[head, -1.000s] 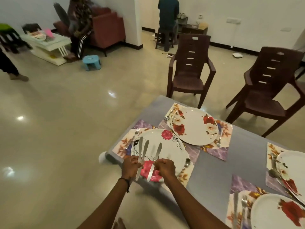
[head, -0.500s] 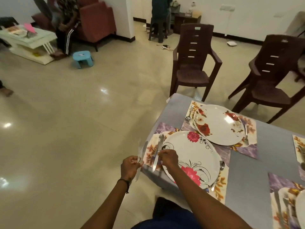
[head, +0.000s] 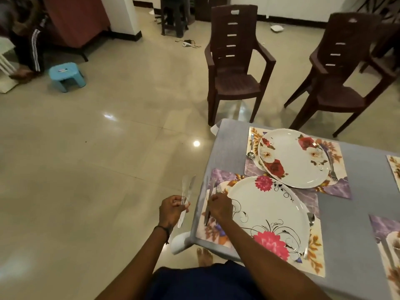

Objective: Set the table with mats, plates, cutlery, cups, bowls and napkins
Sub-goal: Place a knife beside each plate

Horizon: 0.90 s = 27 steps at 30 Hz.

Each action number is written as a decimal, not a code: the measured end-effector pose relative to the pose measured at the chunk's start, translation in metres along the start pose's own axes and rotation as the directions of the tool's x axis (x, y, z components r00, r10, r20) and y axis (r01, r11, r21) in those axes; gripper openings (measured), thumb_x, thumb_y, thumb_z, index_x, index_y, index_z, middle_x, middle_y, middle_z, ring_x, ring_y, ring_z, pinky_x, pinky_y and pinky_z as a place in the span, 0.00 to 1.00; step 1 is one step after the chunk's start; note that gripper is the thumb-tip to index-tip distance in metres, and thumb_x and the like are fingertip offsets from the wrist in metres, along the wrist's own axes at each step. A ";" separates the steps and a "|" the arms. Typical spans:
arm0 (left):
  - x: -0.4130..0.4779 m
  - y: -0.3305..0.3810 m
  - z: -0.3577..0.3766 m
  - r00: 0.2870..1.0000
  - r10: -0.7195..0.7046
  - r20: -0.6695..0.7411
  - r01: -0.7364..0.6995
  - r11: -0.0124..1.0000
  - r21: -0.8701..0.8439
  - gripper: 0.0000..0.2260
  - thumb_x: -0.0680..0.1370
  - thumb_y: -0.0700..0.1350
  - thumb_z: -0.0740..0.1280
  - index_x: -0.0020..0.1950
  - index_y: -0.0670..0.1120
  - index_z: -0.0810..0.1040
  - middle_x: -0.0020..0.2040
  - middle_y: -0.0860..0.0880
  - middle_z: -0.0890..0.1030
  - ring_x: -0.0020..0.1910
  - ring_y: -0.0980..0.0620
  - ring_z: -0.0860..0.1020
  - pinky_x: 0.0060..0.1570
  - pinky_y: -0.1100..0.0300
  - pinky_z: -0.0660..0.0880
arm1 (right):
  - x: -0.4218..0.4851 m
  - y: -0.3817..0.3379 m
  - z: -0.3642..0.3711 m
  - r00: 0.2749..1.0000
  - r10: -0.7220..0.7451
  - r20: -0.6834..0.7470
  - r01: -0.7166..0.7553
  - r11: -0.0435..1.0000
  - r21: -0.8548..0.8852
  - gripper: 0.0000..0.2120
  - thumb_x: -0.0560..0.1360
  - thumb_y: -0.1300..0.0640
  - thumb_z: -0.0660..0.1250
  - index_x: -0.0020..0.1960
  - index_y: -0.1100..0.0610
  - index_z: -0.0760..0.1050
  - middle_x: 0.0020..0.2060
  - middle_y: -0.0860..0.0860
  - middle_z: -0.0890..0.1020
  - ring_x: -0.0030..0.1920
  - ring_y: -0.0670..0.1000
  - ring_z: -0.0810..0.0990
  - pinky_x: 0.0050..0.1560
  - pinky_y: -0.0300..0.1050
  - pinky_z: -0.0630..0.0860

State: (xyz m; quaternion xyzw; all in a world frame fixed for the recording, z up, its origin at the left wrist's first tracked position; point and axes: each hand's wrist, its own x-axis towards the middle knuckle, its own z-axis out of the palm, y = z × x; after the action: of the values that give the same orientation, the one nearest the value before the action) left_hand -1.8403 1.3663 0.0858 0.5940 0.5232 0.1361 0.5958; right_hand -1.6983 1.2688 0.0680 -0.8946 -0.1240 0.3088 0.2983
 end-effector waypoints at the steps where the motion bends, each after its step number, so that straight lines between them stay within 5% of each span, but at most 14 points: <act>1: 0.005 0.001 0.000 1.000 -0.011 0.021 0.011 1.000 -0.001 0.07 0.70 0.31 0.74 0.46 0.37 0.83 0.40 0.41 0.85 0.37 0.43 0.84 0.30 0.64 0.76 | 0.003 0.000 0.003 1.000 0.015 -0.018 -0.015 1.000 -0.012 0.13 0.70 0.64 0.62 0.28 0.55 0.71 0.26 0.48 0.75 0.30 0.48 0.73 0.29 0.41 0.65; 4: 0.020 0.001 0.003 0.995 -0.014 0.101 0.011 1.000 0.028 0.07 0.70 0.31 0.74 0.45 0.39 0.83 0.42 0.41 0.85 0.39 0.43 0.84 0.35 0.58 0.80 | 0.006 0.000 0.008 0.996 0.058 -0.073 -0.058 0.998 0.005 0.13 0.70 0.63 0.63 0.27 0.54 0.69 0.26 0.48 0.74 0.30 0.49 0.74 0.31 0.42 0.67; 8: 0.045 0.001 -0.001 0.978 -0.025 0.208 0.015 0.999 0.051 0.08 0.69 0.30 0.74 0.45 0.39 0.83 0.40 0.42 0.86 0.39 0.43 0.85 0.45 0.49 0.82 | 0.009 -0.003 0.013 0.983 0.123 -0.139 -0.119 0.992 0.039 0.05 0.72 0.58 0.66 0.38 0.52 0.78 0.37 0.48 0.83 0.40 0.53 0.80 0.39 0.43 0.72; 17: 0.067 0.015 -0.006 0.933 -0.036 0.357 -0.009 0.992 0.122 0.10 0.67 0.32 0.75 0.46 0.41 0.82 0.41 0.43 0.86 0.39 0.45 0.85 0.38 0.58 0.79 | -0.001 -0.002 0.013 0.937 0.197 -0.287 -0.219 0.974 -0.047 0.06 0.73 0.55 0.66 0.45 0.51 0.81 0.41 0.47 0.83 0.43 0.52 0.81 0.40 0.41 0.71; 22: 0.065 0.010 -0.011 0.924 -0.050 0.378 0.011 0.995 0.104 0.10 0.68 0.32 0.75 0.47 0.41 0.82 0.41 0.44 0.86 0.38 0.46 0.85 0.39 0.57 0.80 | -0.003 0.005 0.024 0.959 0.216 -0.184 -0.242 0.960 -0.138 0.09 0.72 0.56 0.63 0.36 0.54 0.79 0.32 0.49 0.80 0.35 0.51 0.81 0.37 0.41 0.75; 27: 0.062 0.012 -0.013 0.924 -0.069 0.375 0.040 0.996 0.084 0.10 0.68 0.31 0.75 0.46 0.41 0.82 0.41 0.43 0.85 0.38 0.44 0.85 0.37 0.58 0.80 | -0.001 0.016 0.030 0.955 0.221 -0.197 -0.256 0.951 -0.173 0.07 0.73 0.54 0.66 0.44 0.55 0.82 0.40 0.50 0.84 0.43 0.52 0.83 0.43 0.42 0.78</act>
State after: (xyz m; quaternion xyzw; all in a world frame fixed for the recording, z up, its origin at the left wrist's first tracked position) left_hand -1.8195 1.4255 0.0709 0.6163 0.4198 -0.0171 0.6661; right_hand -1.7170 1.2698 0.0400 -0.9518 -0.0180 0.2489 0.1784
